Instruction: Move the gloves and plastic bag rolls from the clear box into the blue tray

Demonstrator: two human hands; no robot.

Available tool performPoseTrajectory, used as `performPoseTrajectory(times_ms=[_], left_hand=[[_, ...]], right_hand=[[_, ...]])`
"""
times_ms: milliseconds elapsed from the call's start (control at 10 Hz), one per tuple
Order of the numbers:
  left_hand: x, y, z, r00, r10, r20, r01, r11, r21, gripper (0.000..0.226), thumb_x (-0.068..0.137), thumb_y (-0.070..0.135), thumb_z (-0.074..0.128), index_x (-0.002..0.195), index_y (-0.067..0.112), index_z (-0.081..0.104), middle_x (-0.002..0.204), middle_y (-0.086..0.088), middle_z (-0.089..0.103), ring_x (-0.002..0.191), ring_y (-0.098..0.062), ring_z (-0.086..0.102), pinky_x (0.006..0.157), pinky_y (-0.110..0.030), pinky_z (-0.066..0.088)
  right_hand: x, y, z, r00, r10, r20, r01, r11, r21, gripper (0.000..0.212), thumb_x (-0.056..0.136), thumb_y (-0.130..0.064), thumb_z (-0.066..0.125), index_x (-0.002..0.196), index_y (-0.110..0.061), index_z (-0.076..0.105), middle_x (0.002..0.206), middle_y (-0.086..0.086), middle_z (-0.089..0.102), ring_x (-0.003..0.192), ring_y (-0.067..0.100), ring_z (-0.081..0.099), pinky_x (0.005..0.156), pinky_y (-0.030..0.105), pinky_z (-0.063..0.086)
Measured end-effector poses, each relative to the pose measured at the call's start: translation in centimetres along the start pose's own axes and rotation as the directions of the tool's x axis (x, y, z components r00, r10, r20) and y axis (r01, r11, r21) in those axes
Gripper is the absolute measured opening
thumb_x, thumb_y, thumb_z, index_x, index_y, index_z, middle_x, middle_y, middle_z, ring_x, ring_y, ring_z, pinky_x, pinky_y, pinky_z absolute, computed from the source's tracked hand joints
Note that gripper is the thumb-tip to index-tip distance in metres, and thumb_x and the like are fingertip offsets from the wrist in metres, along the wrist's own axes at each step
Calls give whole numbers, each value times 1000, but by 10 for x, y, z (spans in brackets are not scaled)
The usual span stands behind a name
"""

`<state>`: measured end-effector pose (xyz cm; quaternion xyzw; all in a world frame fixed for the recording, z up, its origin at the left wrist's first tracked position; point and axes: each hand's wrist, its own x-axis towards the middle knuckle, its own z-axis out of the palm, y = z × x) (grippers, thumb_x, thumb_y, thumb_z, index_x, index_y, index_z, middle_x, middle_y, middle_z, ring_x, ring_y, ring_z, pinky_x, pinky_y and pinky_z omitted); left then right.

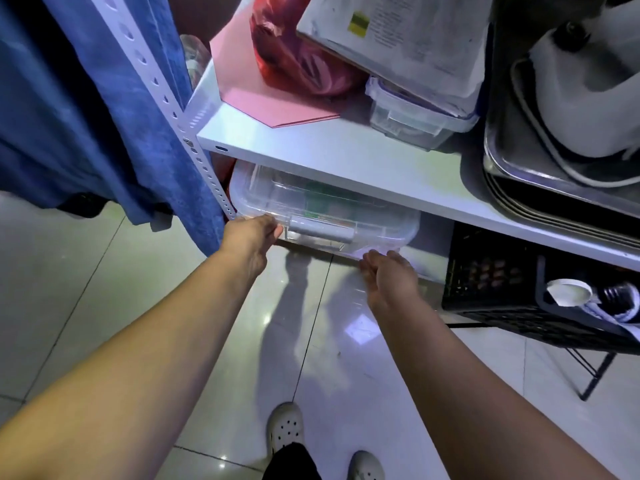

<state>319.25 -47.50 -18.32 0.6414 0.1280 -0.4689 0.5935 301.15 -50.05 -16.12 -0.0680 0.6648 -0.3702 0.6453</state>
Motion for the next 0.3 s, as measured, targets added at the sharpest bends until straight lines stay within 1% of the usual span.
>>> performPoseTrajectory(times_ms=[100, 200, 300], left_hand=[[6, 4, 6, 1000, 11, 24, -12, 1000, 21, 10, 88, -6, 51, 88, 3, 46, 79, -10, 52, 61, -14, 61, 64, -20, 56], [7, 1, 1, 997, 40, 66, -48, 991, 123, 12, 90, -1, 50, 97, 6, 44, 81, -7, 54, 70, -16, 58, 58, -24, 56], [-5, -13, -10, 991, 70, 111, -102, 943, 316, 11, 90, 2, 50, 97, 10, 48, 81, -5, 57, 69, -15, 58, 59, -25, 50]], right_hand=[[-1, 3, -7, 1000, -12, 1, 12, 996, -93, 39, 87, 7, 56, 123, -5, 49, 108, 18, 59, 82, 23, 62, 95, 34, 50], [-8, 9, -30, 998, -66, 15, 68, 962, -263, 21, 89, 4, 54, 107, -6, 56, 91, 14, 61, 79, 23, 62, 82, 32, 53], [-15, 13, -51, 998, -55, 17, 57, 891, -450, 18, 89, 1, 53, 104, -7, 57, 85, 10, 62, 75, 21, 62, 71, 29, 53]])
